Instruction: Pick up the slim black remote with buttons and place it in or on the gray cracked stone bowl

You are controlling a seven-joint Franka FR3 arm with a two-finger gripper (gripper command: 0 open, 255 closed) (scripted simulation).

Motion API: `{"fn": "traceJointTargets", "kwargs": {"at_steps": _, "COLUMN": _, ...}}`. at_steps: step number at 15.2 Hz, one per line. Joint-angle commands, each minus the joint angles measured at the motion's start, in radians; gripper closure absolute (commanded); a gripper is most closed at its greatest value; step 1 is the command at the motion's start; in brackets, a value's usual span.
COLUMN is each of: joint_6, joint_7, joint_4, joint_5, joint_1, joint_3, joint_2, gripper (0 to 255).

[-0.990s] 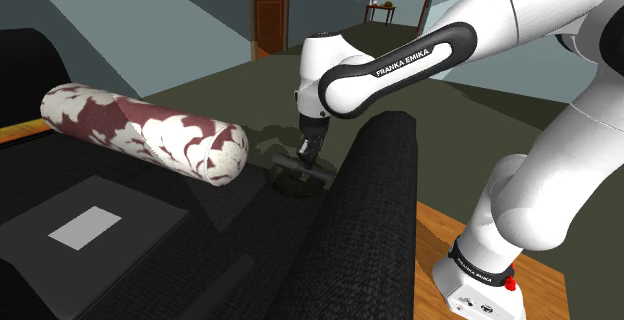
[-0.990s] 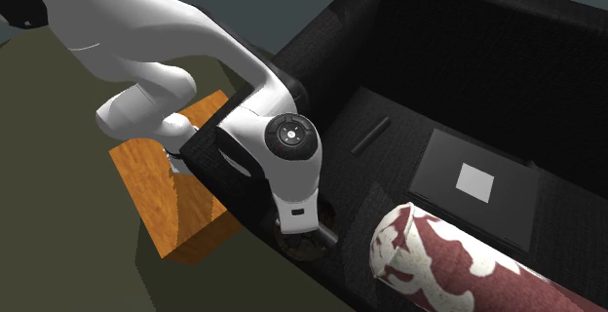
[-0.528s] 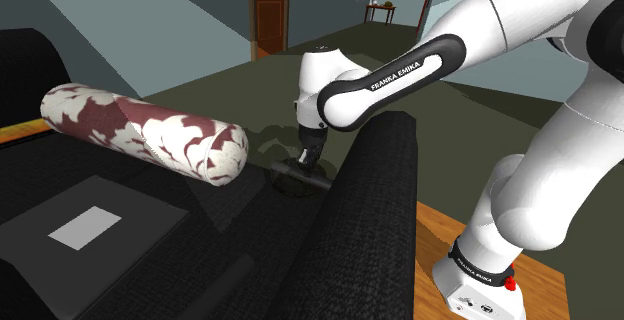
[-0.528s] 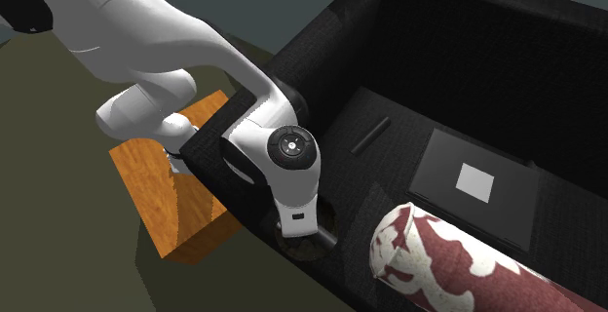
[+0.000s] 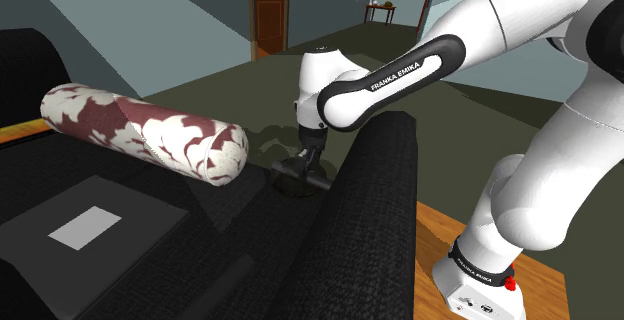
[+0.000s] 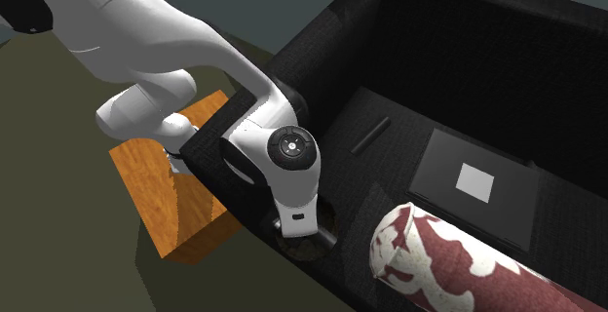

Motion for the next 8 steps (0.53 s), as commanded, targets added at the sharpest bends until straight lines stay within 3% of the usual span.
{"fn": "traceJointTargets", "kwargs": {"at_steps": 1, "joint_6": 0.0, "joint_7": 0.0, "joint_4": 0.0, "joint_5": 0.0, "joint_1": 0.0, "joint_3": 0.0, "joint_2": 0.0, "gripper": 0}}
{"fn": "traceJointTargets", "kwargs": {"at_steps": 3, "joint_6": 0.0, "joint_7": 0.0, "joint_4": 0.0, "joint_5": 0.0, "joint_1": 0.0, "joint_3": 0.0, "joint_2": 0.0, "gripper": 0}}
{"fn": "traceJointTargets", "kwargs": {"at_steps": 8, "joint_6": -0.134, "joint_7": -0.01, "joint_4": 0.069, "joint_5": 0.013, "joint_1": 0.002, "joint_3": -0.004, "joint_2": -0.066, "gripper": 0}}
